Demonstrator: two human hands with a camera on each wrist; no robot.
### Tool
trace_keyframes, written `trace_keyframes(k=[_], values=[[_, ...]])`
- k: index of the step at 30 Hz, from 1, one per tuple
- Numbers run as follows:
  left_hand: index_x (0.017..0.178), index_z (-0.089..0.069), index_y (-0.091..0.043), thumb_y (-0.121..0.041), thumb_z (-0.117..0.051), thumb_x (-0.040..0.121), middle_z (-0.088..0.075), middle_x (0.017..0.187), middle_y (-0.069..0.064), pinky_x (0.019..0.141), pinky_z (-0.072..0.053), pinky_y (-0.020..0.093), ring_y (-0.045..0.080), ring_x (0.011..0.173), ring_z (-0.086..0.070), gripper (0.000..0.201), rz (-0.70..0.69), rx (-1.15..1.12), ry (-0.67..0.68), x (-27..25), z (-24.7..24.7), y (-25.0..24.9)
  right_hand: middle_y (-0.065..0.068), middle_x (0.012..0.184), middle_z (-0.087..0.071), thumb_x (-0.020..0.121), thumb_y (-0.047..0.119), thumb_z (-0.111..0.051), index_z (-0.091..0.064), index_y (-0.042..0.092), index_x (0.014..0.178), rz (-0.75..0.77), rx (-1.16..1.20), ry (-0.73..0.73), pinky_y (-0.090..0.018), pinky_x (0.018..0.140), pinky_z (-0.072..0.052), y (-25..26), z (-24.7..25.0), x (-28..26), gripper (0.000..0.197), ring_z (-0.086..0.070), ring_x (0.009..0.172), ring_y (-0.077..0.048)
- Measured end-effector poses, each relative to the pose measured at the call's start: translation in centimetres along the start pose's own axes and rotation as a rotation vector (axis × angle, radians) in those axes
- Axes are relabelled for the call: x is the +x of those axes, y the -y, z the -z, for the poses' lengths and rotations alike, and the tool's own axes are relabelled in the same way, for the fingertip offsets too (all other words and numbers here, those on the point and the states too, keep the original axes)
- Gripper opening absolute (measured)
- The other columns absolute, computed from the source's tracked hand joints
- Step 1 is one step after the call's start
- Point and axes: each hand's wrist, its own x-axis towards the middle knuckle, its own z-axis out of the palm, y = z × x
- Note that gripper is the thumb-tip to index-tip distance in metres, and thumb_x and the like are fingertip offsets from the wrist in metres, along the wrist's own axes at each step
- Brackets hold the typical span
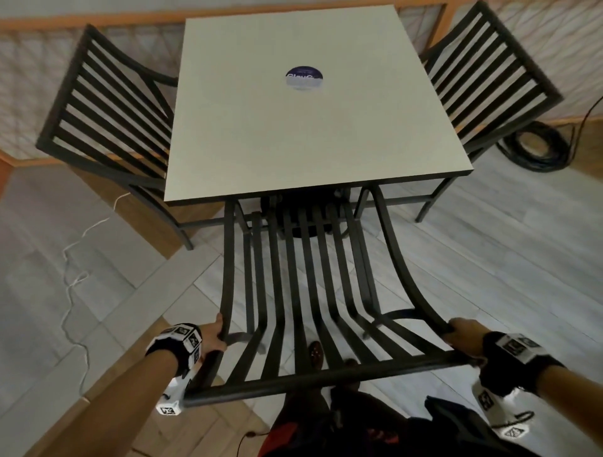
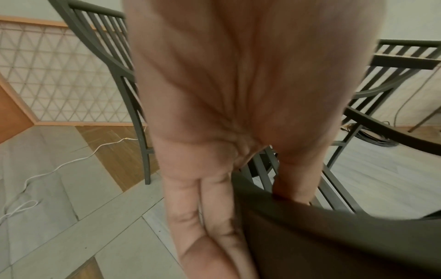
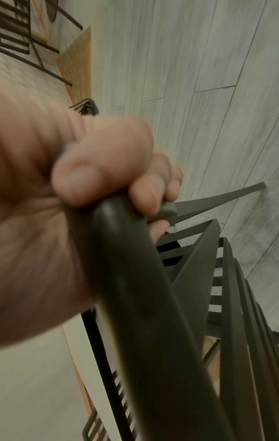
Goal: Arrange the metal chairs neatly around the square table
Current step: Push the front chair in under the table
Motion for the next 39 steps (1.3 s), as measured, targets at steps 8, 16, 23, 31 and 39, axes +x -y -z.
trace_keyframes(k=[8,16,23,31,39], values=[[0.138,-0.037,-0.013,-0.043,-0.055,0.088,-0.048,0.14,0.011,0.103,-0.042,0.035,0.026,0.124,-0.05,0.061,0.004,0.357,-0.166,-2.5,1.8,-5.0,-0.002,0.082,-0.063,0.089,0.056,-0.04,-0.056,0.028,0.099,0.058,0.122,-0.08,-0.021,0.043,-0.049,-2.4,1.6,-1.7,0.034,-0.064,0.053,-0.014],[0.136,-0.041,-0.011,-0.035,-0.051,0.092,-0.051,0.134,0.015,0.088,-0.046,0.029,0.025,0.11,-0.057,0.051,-0.162,0.374,-0.226,-2.7,3.7,-18.9,0.0,0.096,-0.061,0.089,0.05,-0.047,-0.056,0.028,0.103,0.069,0.107,-0.174,-0.027,0.066,-0.051,-11.8,6.5,1.5,0.028,-0.062,0.078,-0.019],[0.133,-0.043,-0.013,-0.036,-0.049,0.093,-0.053,0.134,0.012,0.096,-0.044,0.035,0.027,0.119,-0.052,0.047,-0.331,0.362,-0.335,-1.9,1.7,-39.5,-0.001,0.097,-0.054,0.091,0.038,-0.051,-0.055,0.023,0.113,0.197,0.056,-0.317,-0.028,0.083,-0.043,-22.4,15.9,6.7,0.027,-0.05,0.088,-0.018],[0.133,-0.044,-0.014,-0.025,-0.05,0.092,-0.055,0.132,0.015,0.096,-0.043,0.033,0.029,0.117,-0.054,0.042,-0.493,0.151,-0.42,-1.8,-4.5,-61.8,-0.006,0.118,-0.052,0.089,0.026,-0.055,-0.054,0.021,0.115,0.461,-0.065,-0.693,-0.04,0.085,-0.047,-31.4,29.3,9.6,0.026,-0.049,0.108,-0.028],[0.135,-0.039,-0.009,-0.016,-0.047,0.094,-0.041,0.142,0.013,0.105,-0.041,0.04,0.031,0.124,-0.048,0.043,-0.555,-0.024,-0.537,1.0,-2.7,-75.1,-0.006,0.125,-0.051,0.087,0.026,-0.056,-0.052,0.022,0.116,0.602,-0.2,-0.894,-0.042,0.087,-0.042,-30.9,39.1,13.6,0.03,-0.047,0.113,-0.028]])
